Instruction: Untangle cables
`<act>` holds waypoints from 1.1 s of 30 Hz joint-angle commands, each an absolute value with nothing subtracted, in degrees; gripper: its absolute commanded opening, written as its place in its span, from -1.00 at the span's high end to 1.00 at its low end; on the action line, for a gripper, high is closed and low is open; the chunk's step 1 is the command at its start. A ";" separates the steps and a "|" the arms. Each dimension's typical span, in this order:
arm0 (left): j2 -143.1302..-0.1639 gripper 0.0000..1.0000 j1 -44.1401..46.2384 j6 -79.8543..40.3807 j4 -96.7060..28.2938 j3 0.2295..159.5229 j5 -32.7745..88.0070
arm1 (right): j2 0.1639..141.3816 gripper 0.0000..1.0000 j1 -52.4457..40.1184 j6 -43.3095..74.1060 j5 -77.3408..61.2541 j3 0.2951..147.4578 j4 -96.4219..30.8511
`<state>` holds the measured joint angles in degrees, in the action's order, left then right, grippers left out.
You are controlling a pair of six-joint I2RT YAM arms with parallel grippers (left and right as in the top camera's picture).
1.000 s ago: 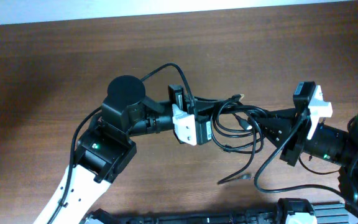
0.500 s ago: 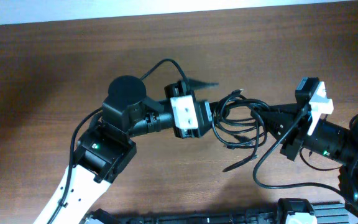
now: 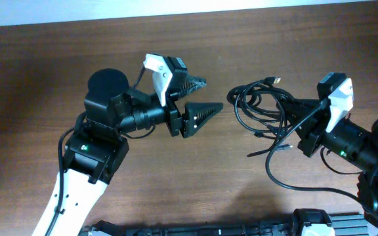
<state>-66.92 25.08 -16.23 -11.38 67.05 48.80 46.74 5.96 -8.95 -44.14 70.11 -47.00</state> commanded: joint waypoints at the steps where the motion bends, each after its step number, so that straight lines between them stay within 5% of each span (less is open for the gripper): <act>1: -66.61 -0.57 25.15 -28.82 -11.14 67.55 53.56 | 46.70 0.92 6.00 -10.31 -43.05 71.00 -45.93; 19: -70.87 -0.22 35.64 -33.69 -6.55 67.55 47.05 | 46.70 0.92 6.00 -10.70 -44.58 71.00 -45.60; 33: -74.89 -0.34 35.57 -36.91 -4.51 67.55 44.21 | 46.70 0.92 6.02 -11.79 -44.36 71.00 -45.56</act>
<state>-74.81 35.46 -36.34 -4.93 67.05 45.98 46.94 5.96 -10.94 -43.51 70.11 -46.22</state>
